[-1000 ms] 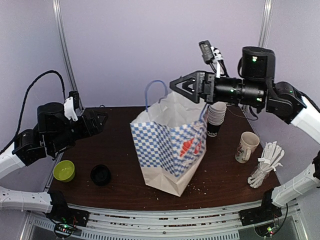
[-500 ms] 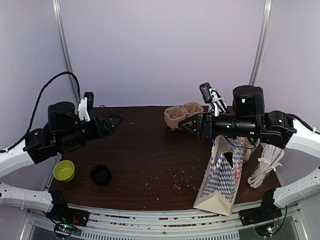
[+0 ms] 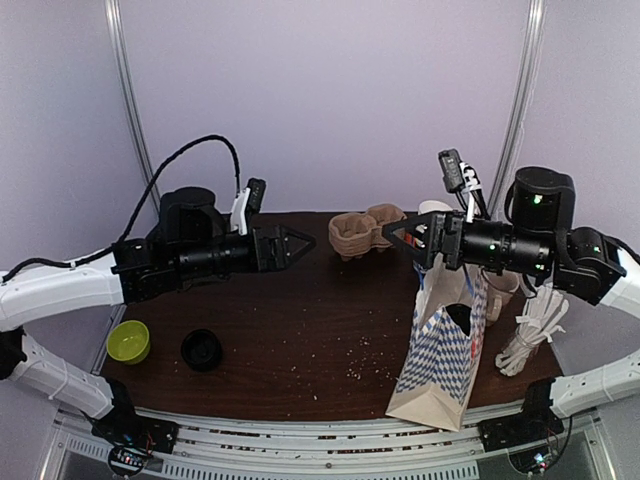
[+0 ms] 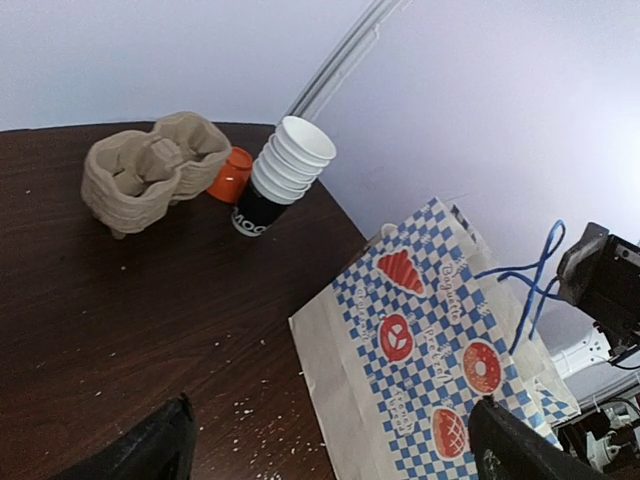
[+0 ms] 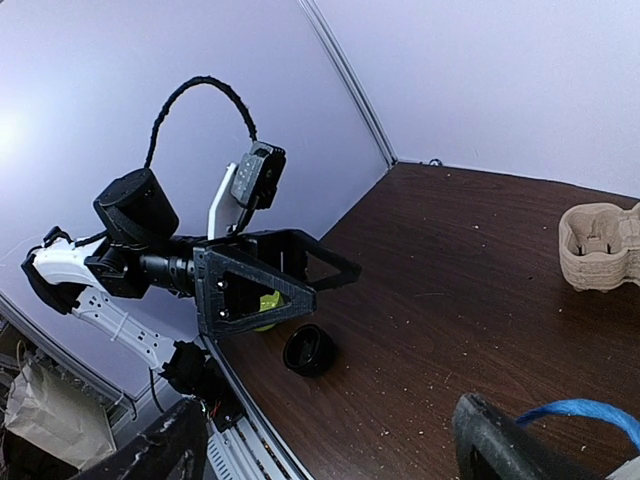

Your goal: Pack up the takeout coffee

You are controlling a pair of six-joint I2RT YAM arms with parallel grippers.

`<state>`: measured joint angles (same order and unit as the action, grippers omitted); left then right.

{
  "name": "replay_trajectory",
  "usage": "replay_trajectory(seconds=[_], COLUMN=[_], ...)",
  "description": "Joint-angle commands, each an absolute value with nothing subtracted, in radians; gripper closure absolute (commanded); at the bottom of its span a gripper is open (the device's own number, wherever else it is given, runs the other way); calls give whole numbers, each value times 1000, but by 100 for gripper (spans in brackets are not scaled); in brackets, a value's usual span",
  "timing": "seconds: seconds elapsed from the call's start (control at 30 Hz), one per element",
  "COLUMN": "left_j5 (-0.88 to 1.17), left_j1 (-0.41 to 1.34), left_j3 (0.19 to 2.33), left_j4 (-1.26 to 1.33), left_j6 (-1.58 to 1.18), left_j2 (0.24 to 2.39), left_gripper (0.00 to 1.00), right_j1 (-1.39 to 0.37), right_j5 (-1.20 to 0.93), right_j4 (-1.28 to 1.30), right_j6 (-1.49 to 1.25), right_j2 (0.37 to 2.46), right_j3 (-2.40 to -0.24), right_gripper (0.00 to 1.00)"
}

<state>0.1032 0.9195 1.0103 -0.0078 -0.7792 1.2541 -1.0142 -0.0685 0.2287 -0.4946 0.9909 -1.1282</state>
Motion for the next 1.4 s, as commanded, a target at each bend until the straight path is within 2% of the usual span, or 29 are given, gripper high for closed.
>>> replay_trajectory(seconds=[0.0, 0.7, 1.0, 1.17, 1.23, 1.37], left_j5=[186, 285, 335, 374, 381, 384], left_j1=[958, 1078, 1097, 1111, 1113, 1115], left_j3=[1103, 1453, 1558, 1574, 1579, 1583], left_j4=[131, 219, 222, 241, 245, 252], left_j6=[-746, -680, -664, -661, -661, -662], left_j2=[1318, 1708, 1816, 1837, 1845, 1856], left_gripper=[2, 4, 24, 27, 35, 61], right_j1=[-1010, -1010, -1010, -1010, -1011, -1010], right_j5=[-61, -44, -38, -22, -21, -25], right_j4=[228, 224, 215, 218, 218, 217], right_j6=[-514, -563, -578, -579, -579, -581], right_j2=[946, 847, 828, 811, 810, 815], right_j3=[-1121, -1084, -1070, -1069, -1067, -1065], right_gripper=[12, 11, 11, 11, 11, 11])
